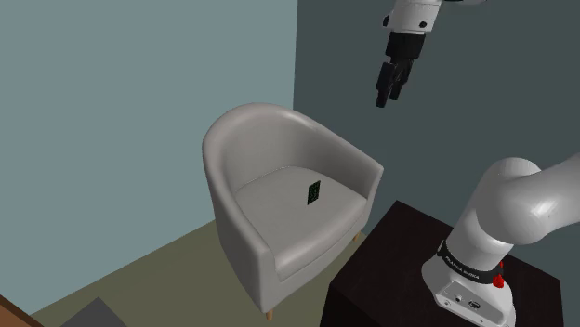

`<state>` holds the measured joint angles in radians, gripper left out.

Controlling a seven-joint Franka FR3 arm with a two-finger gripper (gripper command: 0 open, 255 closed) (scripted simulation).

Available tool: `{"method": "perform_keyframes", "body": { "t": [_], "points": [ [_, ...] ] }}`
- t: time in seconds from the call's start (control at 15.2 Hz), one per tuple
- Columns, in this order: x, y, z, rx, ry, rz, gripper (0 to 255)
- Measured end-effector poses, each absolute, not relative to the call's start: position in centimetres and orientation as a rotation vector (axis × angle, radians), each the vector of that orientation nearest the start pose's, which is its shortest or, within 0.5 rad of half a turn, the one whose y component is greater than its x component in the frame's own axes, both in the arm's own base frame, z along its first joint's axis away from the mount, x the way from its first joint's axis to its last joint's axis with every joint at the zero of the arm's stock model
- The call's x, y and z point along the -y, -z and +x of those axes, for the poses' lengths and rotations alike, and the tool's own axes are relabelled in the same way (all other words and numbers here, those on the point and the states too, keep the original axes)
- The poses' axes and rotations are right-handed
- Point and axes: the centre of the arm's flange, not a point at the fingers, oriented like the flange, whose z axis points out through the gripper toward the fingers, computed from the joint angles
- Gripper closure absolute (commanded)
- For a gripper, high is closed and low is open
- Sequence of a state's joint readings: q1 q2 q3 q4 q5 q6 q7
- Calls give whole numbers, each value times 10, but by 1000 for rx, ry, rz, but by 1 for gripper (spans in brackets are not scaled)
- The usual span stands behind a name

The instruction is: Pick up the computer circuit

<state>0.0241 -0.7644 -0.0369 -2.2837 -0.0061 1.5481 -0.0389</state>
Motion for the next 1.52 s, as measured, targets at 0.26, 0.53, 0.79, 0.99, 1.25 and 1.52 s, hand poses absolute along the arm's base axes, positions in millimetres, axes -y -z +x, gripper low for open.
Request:
{"method": "perform_keyframes", "body": {
  "t": [0.26,0.53,0.79,0.99,1.25,1.52],
  "points": [
    [8,-595,327,71,39,-3125,0],
    [10,-546,350,100,31,-3130,0],
    [8,-502,380,130,23,-3134,0],
    [9,-467,398,153,18,-3137,0],
    [8,-422,428,183,12,-3141,0],
    [9,-377,453,212,4,-3145,0]
  ]
}}
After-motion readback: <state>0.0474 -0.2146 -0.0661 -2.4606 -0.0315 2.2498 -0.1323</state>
